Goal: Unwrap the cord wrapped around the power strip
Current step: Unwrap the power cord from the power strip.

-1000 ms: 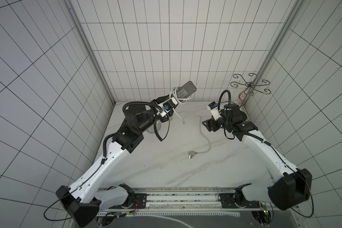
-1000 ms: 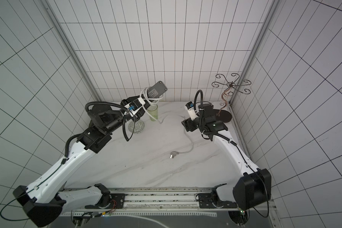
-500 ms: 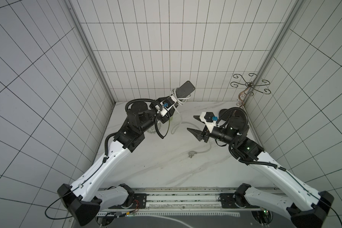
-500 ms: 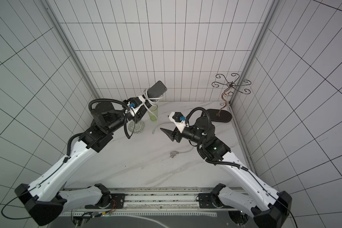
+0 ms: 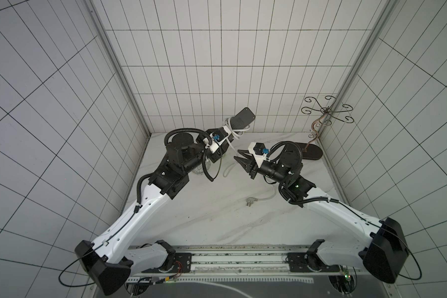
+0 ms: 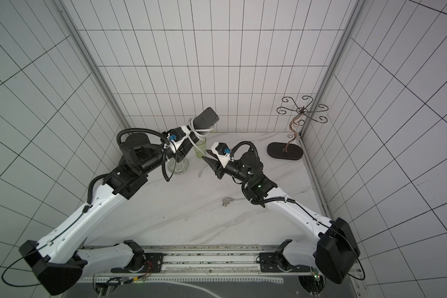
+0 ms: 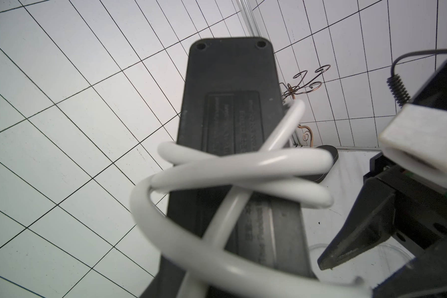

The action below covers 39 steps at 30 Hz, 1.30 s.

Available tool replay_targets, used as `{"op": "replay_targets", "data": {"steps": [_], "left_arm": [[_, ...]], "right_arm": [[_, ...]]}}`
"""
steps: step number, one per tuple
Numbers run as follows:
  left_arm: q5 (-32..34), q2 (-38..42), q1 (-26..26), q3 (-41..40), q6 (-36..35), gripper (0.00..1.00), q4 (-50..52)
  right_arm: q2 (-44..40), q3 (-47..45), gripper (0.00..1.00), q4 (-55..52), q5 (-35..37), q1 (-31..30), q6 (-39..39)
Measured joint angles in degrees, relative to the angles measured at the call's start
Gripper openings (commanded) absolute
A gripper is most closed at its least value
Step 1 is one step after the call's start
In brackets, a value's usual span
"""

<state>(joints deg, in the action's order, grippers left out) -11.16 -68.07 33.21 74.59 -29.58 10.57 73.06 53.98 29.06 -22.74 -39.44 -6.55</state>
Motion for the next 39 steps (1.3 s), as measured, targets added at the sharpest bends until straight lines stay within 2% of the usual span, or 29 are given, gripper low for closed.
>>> {"op": "replay_targets", "data": {"steps": [4,9,14,17,21,25,29,33,39], "left_arm": [[-0.2,0.0,0.0,-0.2,0.7,0.00,-0.1],[0.0,0.1,0.0,-0.5,1.2,0.00,0.0],[3.8,0.1,0.2,-1.7,-1.2,0.00,0.9],[7.7,0.2,0.7,-5.1,-4.0,0.00,0.5],[12.1,0.4,1.5,-10.3,-7.5,0.00,1.0],[15.9,1.2,2.2,-13.1,-12.0,0.00,2.4],[18.4,3.5,2.6,-14.4,-16.8,0.00,4.1],[17.4,7.7,2.6,-16.0,-21.0,0.00,6.4],[9.1,13.9,2.8,-18.0,-25.4,0.00,10.3]], "right_arm": [[0.2,0.0,0.00,0.9,-0.3,0.0,0.8],[-0.1,0.0,0.00,-0.7,-1.2,0.0,1.4],[-4.4,0.6,0.00,-13.9,0.1,0.0,1.1],[-4.7,6.6,0.00,-26.3,3.2,0.0,1.1],[0.3,22.3,0.00,-40.7,6.6,0.1,0.3],[3.8,34.1,0.00,-49.0,8.3,1.7,-0.5],[9.6,44.0,0.00,-54.9,8.9,5.8,-2.5],[16.7,49.5,0.00,-59.2,9.3,10.1,-5.7],[25.0,49.8,0.00,-63.4,7.8,13.4,-9.6]]}}
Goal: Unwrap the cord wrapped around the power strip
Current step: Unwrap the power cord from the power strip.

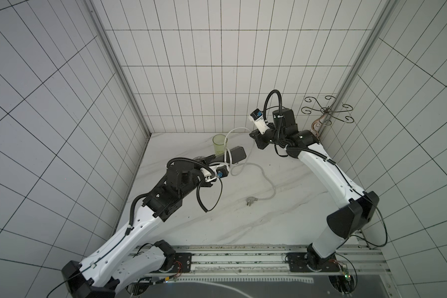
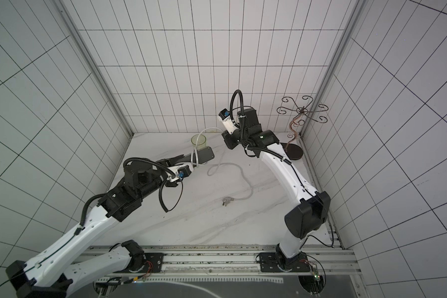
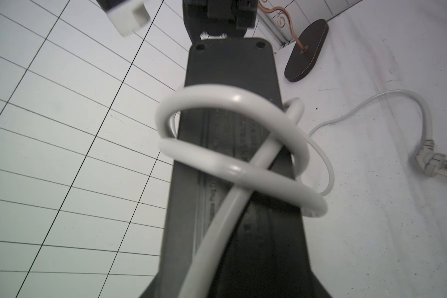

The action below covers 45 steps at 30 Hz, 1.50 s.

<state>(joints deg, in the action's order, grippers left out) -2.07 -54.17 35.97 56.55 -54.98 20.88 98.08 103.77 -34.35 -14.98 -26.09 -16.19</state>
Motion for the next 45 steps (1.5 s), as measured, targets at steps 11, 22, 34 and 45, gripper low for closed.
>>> {"op": "replay_targets", "data": {"steps": [11,22,34,45], "left_arm": [[-4.0,1.9,-0.6,0.5,9.9,0.00,-8.7],[1.6,-1.8,-2.1,4.1,22.0,0.00,-16.1],[-0.4,-1.1,-2.7,4.2,27.8,0.00,-15.9],[-4.1,2.4,-3.1,5.2,30.9,0.00,-11.0]], "right_arm": [[1.6,-14.2,0.20,4.5,-16.1,0.2,4.8],[-21.1,-23.8,0.70,12.3,-8.9,0.9,10.4],[-26.1,-46.4,0.65,47.1,-4.8,-16.4,-0.2],[-16.6,-52.1,0.60,64.6,-0.5,-15.4,-5.6]]}}
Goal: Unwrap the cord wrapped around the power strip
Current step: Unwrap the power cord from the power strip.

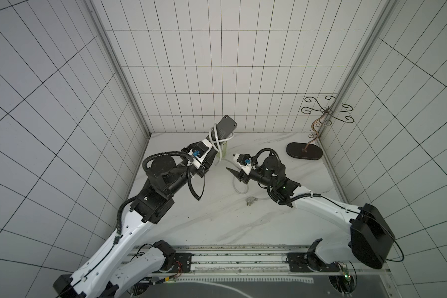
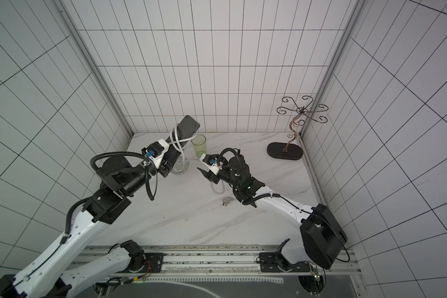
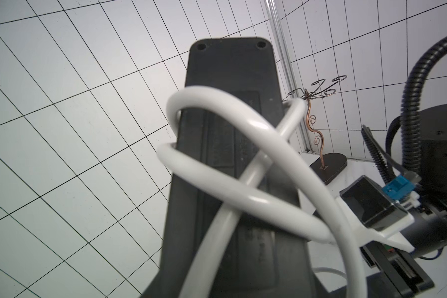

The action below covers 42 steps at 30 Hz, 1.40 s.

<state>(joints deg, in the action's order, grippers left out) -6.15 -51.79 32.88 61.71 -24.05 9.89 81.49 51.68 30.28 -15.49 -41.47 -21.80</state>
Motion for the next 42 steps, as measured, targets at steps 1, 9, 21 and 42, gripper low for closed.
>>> {"op": "replay_targets", "data": {"steps": [1,9,21,42], "left_arm": [[-0.3,0.1,0.0,0.1,0.1,0.00,0.3],[-1.7,0.3,0.0,1.0,0.5,0.00,2.0],[4.1,0.0,-0.4,1.9,-1.3,0.00,3.4],[4.9,7.6,-3.7,-12.7,-22.5,0.00,9.7]], "right_arm": [[0.7,0.0,0.59,0.7,0.0,0.3,-0.1],[7.8,0.0,0.37,3.0,-2.7,1.1,0.9],[2.5,0.0,0.00,-3.0,-6.1,1.1,3.1],[2.0,45.2,0.00,-41.4,3.6,12.7,-0.9]]}}
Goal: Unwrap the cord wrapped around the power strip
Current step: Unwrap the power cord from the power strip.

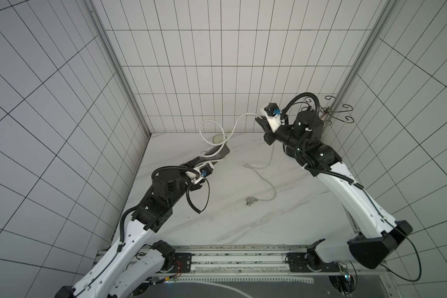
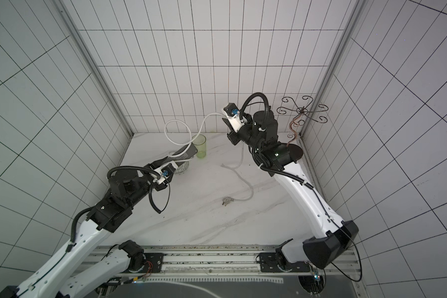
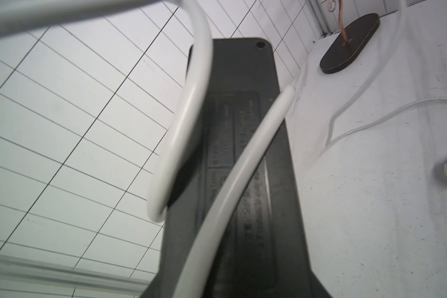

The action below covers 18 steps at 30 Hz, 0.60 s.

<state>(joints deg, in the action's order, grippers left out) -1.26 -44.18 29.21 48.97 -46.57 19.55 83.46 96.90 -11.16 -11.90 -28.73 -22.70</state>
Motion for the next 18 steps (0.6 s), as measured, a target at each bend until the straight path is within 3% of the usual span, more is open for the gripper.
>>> {"op": "replay_targets", "data": {"steps": [4,12,15,18], "left_arm": [[-4.8,3.0,0.3,0.0,-2.9,0.00,1.9],[-8.2,5.4,0.3,0.0,-4.4,0.00,1.9],[-7.6,5.5,0.3,0.0,-2.5,0.00,-0.9],[-7.4,5.5,0.3,0.0,1.6,0.00,-4.9]], "right_arm": [[9.0,8.9,0.00,-4.6,0.5,1.3,-0.5],[23.0,6.6,0.00,-12.9,-1.4,2.9,-0.1],[23.9,2.3,0.10,-13.8,-2.1,2.9,0.2],[23.8,-2.7,0.27,-13.8,-2.1,2.8,0.8]]}}
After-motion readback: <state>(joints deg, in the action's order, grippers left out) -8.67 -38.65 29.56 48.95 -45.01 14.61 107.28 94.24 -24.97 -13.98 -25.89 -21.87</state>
